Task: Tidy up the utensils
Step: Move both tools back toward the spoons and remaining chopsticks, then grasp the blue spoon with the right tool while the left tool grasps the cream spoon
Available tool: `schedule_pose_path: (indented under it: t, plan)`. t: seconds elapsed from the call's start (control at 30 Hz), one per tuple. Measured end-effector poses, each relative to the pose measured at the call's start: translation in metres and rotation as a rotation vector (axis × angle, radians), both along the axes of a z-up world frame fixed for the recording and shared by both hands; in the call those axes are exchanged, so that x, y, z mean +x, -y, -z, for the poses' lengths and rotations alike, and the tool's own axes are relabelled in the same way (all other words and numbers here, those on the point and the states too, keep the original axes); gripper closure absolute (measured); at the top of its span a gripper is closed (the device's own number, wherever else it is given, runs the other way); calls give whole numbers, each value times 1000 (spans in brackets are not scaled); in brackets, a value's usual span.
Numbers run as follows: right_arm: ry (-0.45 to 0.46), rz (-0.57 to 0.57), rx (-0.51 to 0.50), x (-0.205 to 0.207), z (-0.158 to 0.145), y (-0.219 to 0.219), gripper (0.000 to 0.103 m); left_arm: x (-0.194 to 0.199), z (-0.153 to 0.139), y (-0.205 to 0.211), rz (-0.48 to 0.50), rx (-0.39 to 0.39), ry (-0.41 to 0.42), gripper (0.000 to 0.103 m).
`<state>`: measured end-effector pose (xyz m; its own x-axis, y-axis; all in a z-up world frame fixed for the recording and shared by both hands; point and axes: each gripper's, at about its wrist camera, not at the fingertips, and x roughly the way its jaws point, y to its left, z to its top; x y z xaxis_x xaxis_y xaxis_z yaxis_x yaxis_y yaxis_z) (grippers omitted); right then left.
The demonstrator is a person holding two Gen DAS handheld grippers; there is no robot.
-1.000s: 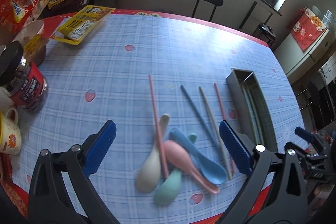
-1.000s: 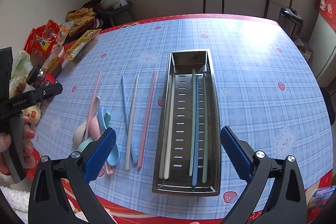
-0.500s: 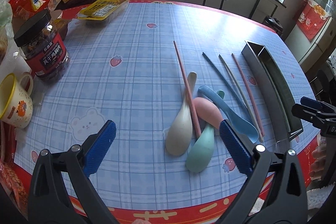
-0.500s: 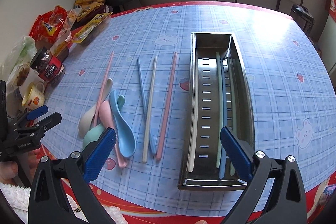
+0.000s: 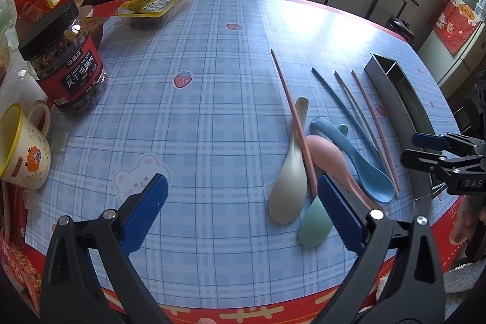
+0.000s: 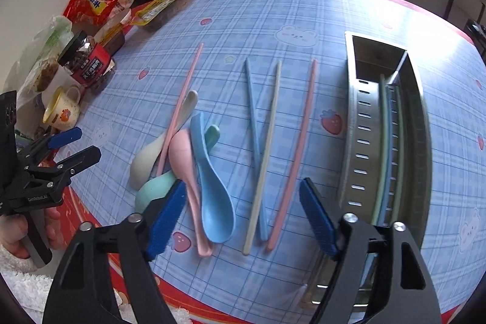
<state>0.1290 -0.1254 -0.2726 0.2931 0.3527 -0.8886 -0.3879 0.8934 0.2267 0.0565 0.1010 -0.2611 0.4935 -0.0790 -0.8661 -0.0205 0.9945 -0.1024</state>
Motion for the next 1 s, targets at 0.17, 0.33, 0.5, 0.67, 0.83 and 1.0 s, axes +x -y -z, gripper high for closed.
schedule_pose_path:
  t: [0.17,0.33,0.5,0.67,0.83,1.0]
  plan:
    - [-34,-87,-5,9,17,-27,58,2,3,-9,-22,-20,-16,6]
    - [-52,-143,-5,11,26,-47,65,2,5,-10,-18,-22,-18,7]
    - [-67,-154,-3,15,32,-56,72,5,11,-14,-30,-41,-42,20]
    - [-85,-128,23,19,35,-54,78,8,16,-14,-25,-67,-68,34]
    - [-108,-85,65,19,37,-43,81,10,18,-11,0,-86,-71,37]
    - [-128,-64,98,18,40,-36,84,17,22,-5,25,-105,-90,47]
